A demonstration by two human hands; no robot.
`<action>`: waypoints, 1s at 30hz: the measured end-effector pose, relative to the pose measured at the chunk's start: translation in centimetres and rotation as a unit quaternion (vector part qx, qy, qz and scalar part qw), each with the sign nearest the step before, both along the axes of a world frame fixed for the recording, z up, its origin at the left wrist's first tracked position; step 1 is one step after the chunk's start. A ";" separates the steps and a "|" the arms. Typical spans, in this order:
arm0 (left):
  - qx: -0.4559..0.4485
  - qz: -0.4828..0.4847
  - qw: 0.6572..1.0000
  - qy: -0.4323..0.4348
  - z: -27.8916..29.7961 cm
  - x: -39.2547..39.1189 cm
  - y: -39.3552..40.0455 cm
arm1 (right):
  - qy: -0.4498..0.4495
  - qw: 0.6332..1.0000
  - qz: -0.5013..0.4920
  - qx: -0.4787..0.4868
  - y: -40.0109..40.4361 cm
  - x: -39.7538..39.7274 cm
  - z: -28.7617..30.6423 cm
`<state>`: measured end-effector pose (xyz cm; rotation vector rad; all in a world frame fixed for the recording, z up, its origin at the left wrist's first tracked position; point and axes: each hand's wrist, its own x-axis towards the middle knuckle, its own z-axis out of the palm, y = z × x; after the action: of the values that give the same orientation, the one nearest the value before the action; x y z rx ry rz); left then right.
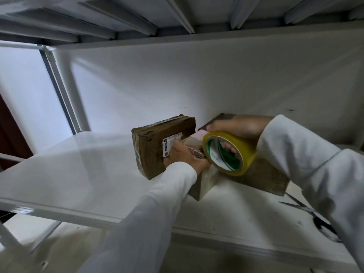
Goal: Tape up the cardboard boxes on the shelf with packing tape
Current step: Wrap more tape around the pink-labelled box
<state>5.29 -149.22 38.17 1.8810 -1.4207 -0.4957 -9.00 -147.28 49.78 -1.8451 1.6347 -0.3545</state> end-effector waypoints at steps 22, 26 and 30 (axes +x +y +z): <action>0.024 -0.124 0.992 -0.009 4.8 3.0 -1.2 | -0.087 0.995 0.008 0.054 2.3 0.4 -4.1; -0.014 -0.139 0.990 -0.022 4.4 2.3 -2.1 | -0.076 0.996 0.013 0.039 2.3 0.9 -4.1; 0.045 -0.130 0.966 -0.217 3.0 2.1 -3.0 | -0.022 0.999 0.028 -0.007 1.9 0.5 -3.1</action>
<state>7.35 -152.22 41.14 1.9642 -1.9797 -0.2814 -8.50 -145.38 46.66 -1.8760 1.5530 -0.3801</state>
